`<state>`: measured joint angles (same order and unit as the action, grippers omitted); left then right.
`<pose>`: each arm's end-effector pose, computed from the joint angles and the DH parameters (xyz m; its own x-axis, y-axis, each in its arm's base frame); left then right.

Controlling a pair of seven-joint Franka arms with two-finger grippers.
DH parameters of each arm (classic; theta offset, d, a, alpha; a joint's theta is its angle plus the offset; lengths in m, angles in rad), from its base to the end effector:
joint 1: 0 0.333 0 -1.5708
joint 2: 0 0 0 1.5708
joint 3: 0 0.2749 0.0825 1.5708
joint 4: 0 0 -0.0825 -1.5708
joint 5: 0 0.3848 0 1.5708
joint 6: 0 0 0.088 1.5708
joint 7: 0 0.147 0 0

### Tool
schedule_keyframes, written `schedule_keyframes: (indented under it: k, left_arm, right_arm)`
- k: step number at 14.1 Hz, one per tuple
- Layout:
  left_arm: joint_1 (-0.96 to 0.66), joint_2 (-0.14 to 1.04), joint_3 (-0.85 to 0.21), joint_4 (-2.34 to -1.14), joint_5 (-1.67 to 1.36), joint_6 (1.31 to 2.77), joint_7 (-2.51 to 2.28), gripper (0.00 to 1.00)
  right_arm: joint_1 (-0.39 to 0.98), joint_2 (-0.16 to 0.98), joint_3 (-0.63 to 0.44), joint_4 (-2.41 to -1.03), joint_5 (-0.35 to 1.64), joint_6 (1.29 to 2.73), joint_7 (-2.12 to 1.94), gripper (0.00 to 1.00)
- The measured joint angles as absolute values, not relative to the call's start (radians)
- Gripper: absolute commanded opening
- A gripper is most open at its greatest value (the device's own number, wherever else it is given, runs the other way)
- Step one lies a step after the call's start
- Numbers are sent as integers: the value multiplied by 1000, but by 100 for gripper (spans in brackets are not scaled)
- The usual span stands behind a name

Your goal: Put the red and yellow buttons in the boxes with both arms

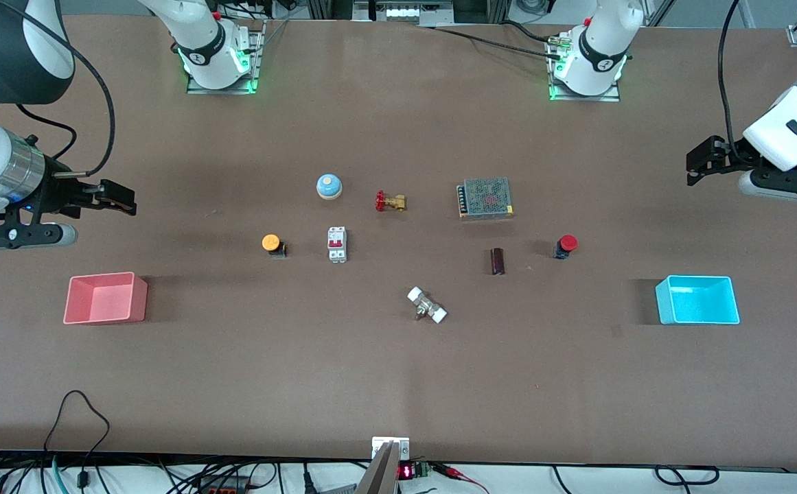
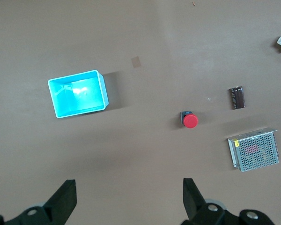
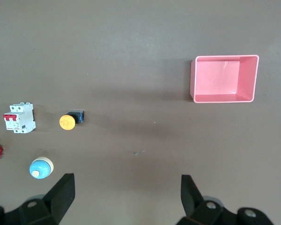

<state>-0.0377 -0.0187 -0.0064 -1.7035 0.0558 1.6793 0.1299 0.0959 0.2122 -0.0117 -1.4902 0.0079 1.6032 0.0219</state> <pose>0.5560 -0.0169 0.5003 0.9838 -0.1789 -0.0128 -0.1793 -0.9823 -0.0543 0.6016 0.0524 0.4607 0.9932 0.0616 -0.0991 0.0616 -0.9981 -0.0032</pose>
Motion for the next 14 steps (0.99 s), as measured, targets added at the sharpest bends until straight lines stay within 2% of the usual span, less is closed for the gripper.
schedule_keyframes:
  k: [9, 14]
  left_arm:
    - [-42, -5, -8, -1698, 56, 1677, 130, 100]
    - [-52, 147, -8, -1596, 56, 1629, 123, 100]
  right_arm:
    - [101, 216, -10, -1491, 16, 1603, 22, 100]
    - [155, 248, 0, -1506, 22, 1595, 23, 100]
